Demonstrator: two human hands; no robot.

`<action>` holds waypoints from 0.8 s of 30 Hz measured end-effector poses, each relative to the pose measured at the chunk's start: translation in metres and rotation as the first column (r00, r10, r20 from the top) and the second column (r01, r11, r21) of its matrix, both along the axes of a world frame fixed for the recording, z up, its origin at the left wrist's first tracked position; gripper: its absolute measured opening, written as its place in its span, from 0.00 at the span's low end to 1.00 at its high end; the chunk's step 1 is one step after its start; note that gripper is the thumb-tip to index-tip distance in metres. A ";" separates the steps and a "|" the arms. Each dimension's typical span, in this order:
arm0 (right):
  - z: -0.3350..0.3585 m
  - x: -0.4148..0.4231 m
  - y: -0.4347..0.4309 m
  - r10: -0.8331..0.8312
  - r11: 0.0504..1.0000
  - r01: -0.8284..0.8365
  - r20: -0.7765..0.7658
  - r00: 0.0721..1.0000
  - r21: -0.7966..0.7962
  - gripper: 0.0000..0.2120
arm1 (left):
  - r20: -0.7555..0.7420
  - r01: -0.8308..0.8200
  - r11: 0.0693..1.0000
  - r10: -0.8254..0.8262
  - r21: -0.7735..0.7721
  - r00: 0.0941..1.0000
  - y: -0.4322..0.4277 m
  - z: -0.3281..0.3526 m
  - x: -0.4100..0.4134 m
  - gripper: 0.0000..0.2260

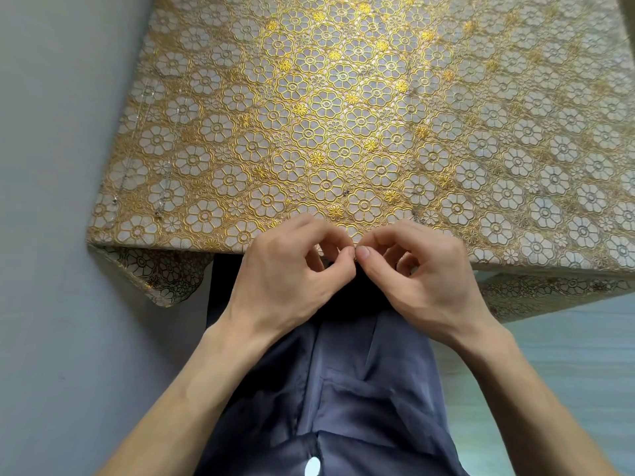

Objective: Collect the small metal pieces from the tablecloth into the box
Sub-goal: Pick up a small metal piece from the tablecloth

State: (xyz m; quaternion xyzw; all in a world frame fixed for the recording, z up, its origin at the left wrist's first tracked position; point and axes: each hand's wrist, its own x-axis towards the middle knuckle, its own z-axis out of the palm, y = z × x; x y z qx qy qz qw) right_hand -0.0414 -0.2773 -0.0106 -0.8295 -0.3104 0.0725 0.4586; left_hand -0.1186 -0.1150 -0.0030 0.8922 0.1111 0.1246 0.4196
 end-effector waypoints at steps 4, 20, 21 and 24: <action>-0.002 0.000 0.001 0.000 1.000 -0.001 -0.024 1.000 -0.012 0.03 | 0.003 0.002 1.000 -0.002 0.004 1.000 -0.001 0.000 0.001 0.01; -0.006 -0.006 0.004 -0.010 1.000 0.011 -0.051 0.999 0.026 0.06 | -0.187 -0.210 0.833 0.130 -0.513 0.974 -0.013 -0.004 0.005 0.08; -0.006 -0.005 0.004 -0.016 0.999 0.018 -0.057 0.998 0.027 0.06 | -0.193 -0.220 0.809 0.134 -0.545 0.972 -0.012 -0.004 0.005 0.08; -0.005 -0.004 0.002 -0.027 0.999 0.028 -0.055 0.998 0.018 0.05 | -0.200 -0.217 0.825 0.129 -0.522 0.971 -0.011 -0.005 0.003 0.11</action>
